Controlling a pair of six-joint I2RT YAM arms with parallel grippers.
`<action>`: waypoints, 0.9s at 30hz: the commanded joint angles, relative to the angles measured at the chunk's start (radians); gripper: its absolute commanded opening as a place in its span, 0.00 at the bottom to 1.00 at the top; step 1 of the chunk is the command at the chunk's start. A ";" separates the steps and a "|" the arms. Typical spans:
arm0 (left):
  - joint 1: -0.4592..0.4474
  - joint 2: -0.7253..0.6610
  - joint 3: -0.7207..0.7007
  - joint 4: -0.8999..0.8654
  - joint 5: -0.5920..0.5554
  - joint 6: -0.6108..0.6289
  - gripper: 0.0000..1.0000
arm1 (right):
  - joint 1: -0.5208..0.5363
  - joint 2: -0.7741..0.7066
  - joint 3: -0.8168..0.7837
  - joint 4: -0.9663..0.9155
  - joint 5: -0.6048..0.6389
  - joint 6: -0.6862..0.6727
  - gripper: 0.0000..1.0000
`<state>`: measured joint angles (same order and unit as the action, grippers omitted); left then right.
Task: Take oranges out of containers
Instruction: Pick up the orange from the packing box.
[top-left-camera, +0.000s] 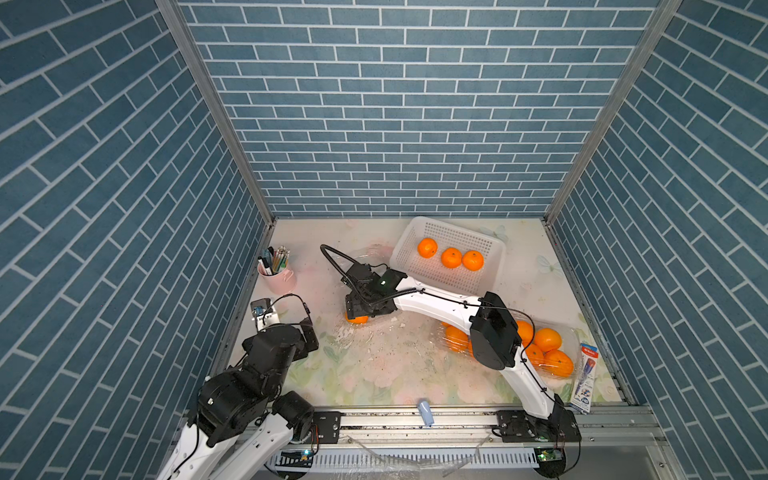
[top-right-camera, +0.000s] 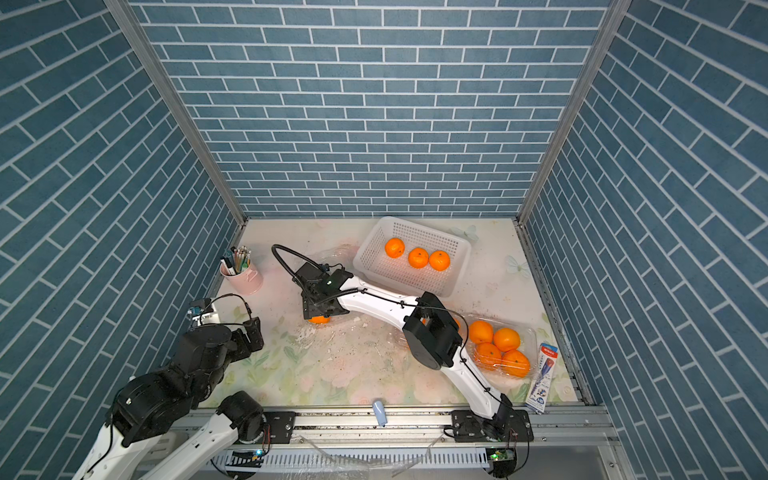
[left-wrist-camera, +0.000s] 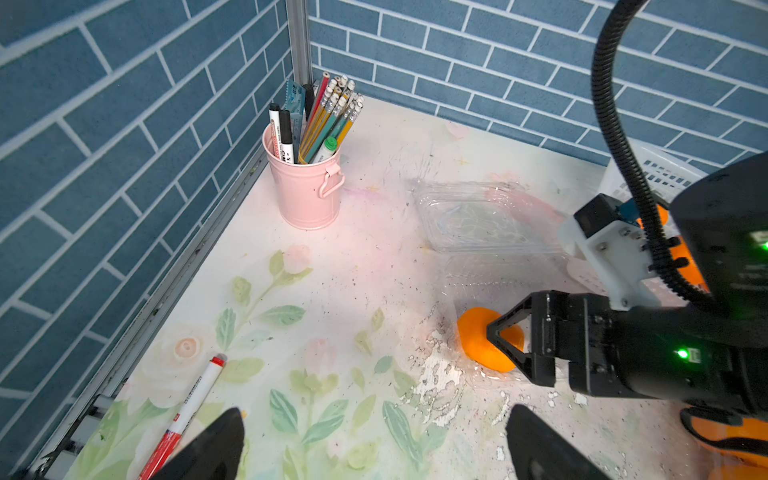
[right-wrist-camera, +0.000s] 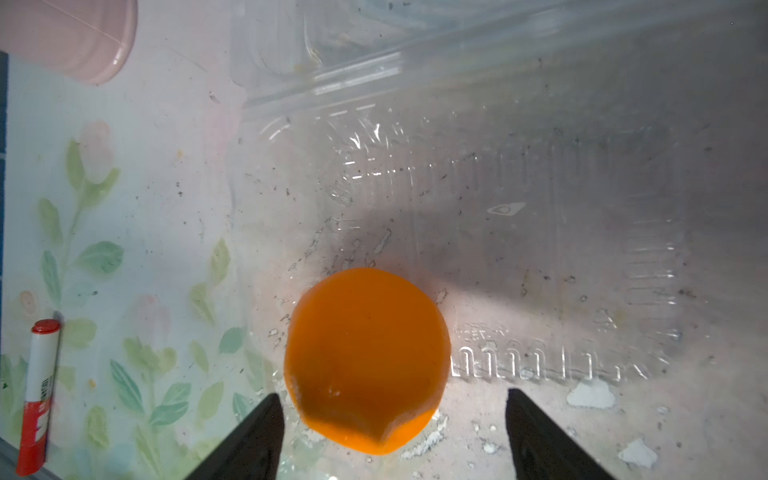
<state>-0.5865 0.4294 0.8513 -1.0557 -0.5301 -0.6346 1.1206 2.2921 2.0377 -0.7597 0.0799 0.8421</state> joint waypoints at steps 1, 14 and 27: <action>0.005 0.001 -0.014 0.020 0.016 0.027 0.99 | 0.010 0.037 0.044 -0.036 0.020 0.051 0.83; 0.006 0.025 -0.018 0.032 0.030 0.047 0.99 | 0.004 0.111 0.125 -0.059 0.004 0.055 0.82; 0.006 0.029 -0.021 0.036 0.037 0.048 0.99 | -0.006 0.047 0.000 0.075 -0.065 0.018 0.63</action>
<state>-0.5865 0.4500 0.8406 -1.0271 -0.4946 -0.5945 1.1187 2.3646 2.0838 -0.7078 0.0467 0.8562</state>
